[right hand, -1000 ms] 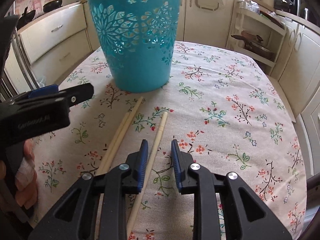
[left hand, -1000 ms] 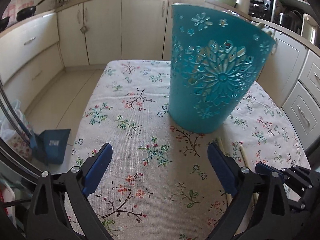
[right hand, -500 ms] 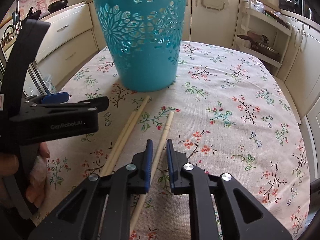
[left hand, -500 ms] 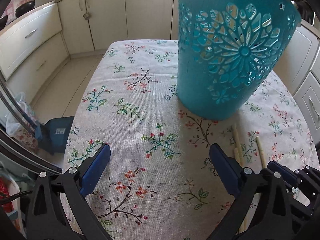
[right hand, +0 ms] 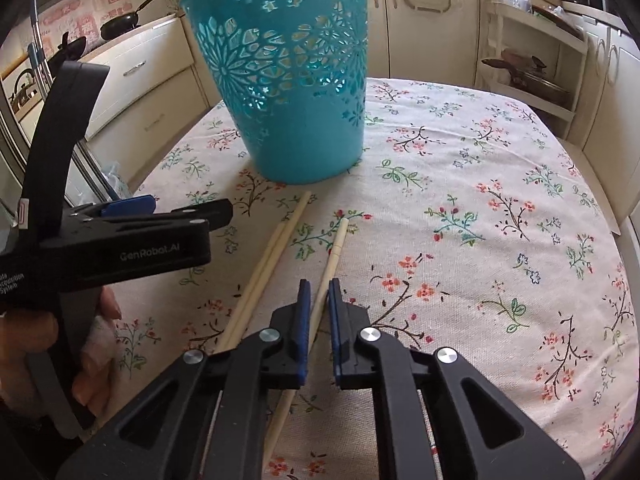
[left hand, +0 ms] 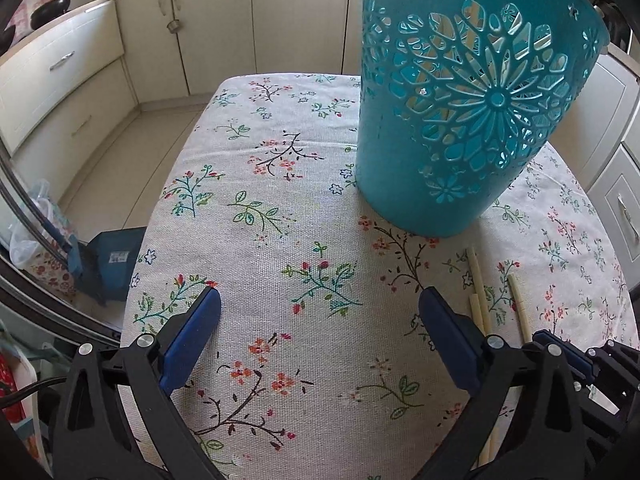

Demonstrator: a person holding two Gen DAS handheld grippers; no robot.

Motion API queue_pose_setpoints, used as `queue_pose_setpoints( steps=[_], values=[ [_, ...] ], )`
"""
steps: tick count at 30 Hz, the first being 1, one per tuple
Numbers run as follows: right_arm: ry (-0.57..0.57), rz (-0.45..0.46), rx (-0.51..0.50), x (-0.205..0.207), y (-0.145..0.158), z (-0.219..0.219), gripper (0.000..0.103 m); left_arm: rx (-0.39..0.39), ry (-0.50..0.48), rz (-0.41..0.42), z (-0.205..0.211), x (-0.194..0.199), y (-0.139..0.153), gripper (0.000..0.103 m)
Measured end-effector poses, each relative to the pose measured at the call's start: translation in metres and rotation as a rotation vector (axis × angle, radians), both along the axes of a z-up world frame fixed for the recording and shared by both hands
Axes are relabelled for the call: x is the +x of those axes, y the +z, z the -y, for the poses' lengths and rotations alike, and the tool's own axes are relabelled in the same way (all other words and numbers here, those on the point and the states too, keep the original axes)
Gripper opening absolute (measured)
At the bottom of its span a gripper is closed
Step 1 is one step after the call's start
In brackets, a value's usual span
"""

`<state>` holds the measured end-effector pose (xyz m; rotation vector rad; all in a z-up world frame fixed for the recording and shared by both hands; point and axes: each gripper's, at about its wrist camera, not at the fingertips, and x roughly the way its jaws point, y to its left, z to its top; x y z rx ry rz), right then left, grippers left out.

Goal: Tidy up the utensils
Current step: 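Bring the left tool back down beside the teal bin, then close the right tool on one stick from the bundle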

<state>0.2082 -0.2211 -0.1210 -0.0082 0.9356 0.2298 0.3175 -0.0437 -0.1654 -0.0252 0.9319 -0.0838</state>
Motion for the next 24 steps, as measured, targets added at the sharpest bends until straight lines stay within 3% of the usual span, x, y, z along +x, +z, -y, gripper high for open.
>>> queue_pose_setpoints(
  steps=[16,24],
  values=[
    [0.001,-0.004,0.028,-0.005,0.002,0.002,0.009,-0.003,-0.001,0.0,-0.001,0.0,0.0,0.095],
    [0.002,0.015,0.204,-0.02,0.026,0.009,0.009,-0.003,-0.001,0.0,-0.001,0.0,-0.001,0.095]
  ],
)
